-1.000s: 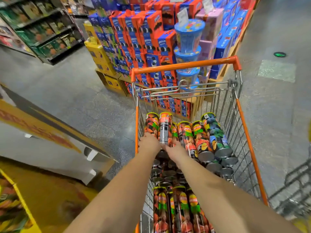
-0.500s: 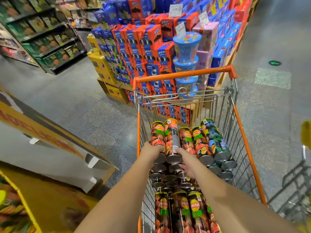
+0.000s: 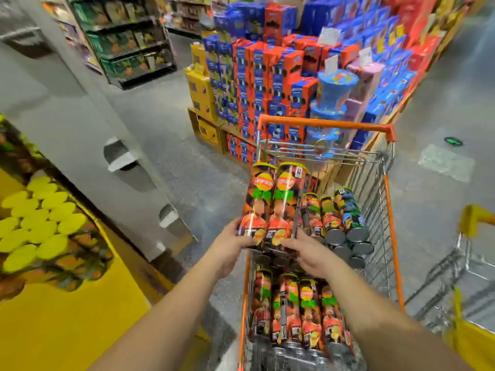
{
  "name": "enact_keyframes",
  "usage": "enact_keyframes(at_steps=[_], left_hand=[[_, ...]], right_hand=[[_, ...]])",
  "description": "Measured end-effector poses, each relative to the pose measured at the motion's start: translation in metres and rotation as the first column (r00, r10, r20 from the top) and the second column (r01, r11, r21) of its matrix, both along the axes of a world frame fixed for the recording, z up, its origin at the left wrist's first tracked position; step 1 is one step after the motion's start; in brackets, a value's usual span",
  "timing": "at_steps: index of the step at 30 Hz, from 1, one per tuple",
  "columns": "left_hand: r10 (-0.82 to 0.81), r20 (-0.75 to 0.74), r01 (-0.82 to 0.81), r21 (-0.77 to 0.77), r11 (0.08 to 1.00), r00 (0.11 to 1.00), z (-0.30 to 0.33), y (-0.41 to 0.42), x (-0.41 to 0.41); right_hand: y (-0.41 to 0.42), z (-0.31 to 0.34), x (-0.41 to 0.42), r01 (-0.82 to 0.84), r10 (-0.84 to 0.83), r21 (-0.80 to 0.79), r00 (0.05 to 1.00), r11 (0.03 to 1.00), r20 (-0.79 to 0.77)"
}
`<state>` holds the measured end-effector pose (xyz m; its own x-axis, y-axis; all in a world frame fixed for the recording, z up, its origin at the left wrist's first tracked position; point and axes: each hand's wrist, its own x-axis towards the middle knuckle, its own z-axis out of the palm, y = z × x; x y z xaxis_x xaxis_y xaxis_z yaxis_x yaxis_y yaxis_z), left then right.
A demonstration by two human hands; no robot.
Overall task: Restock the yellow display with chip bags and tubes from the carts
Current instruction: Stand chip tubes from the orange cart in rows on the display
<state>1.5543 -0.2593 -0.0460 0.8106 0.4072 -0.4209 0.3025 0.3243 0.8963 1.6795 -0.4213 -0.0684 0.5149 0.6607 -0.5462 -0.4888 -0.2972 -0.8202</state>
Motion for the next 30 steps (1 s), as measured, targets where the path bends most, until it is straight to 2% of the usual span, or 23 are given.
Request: enact_keyframes(at_steps=[2,7,12,16,18,19,24,26,30], left_hand=[[0.013,0.045,-0.014,0.019,1.0,0.999,0.011,0.009,-0.042],[0.18,0.111,-0.183,0.014,0.983,0.977,0.034,0.037,-0.147],[0.251,0.099,-0.264,0.161,0.951,0.963,0.052,0.076,-0.254],[0.336,0.121,-0.355,0.233,0.905,0.934,0.06,0.104,-0.336],[0.395,0.126,-0.414,0.249,0.875,0.91,0.058,0.116,-0.371],[0.425,0.12,-0.441,0.255,0.86,0.897,0.055,0.121,-0.383],[0.593,0.064,-0.587,0.255,0.768,0.803,0.039,0.147,-0.432],[0.623,0.02,-0.608,0.244,0.755,0.782,0.031,0.156,-0.443],[0.664,-0.086,-0.626,0.264,0.734,0.742,0.002,0.177,-0.46]], right_hand=[[0.012,0.016,-0.031,-0.11,0.11,0.002,0.993,0.994,0.051],[0.054,0.052,-0.117,-0.31,0.305,-0.011,0.928,0.951,0.212],[0.11,0.072,-0.209,-0.428,0.422,-0.059,0.841,0.902,0.34],[0.161,0.075,-0.281,-0.545,0.538,-0.099,0.753,0.832,0.377],[0.186,0.06,-0.303,-0.586,0.598,-0.178,0.674,0.79,0.434],[0.194,0.062,-0.314,-0.584,0.617,-0.232,0.638,0.778,0.461],[0.235,0.068,-0.375,-0.682,0.688,-0.208,0.569,0.701,0.451],[0.25,0.059,-0.387,-0.721,0.707,-0.203,0.512,0.663,0.487],[0.283,0.036,-0.4,-0.722,0.719,-0.253,0.459,0.644,0.522]])
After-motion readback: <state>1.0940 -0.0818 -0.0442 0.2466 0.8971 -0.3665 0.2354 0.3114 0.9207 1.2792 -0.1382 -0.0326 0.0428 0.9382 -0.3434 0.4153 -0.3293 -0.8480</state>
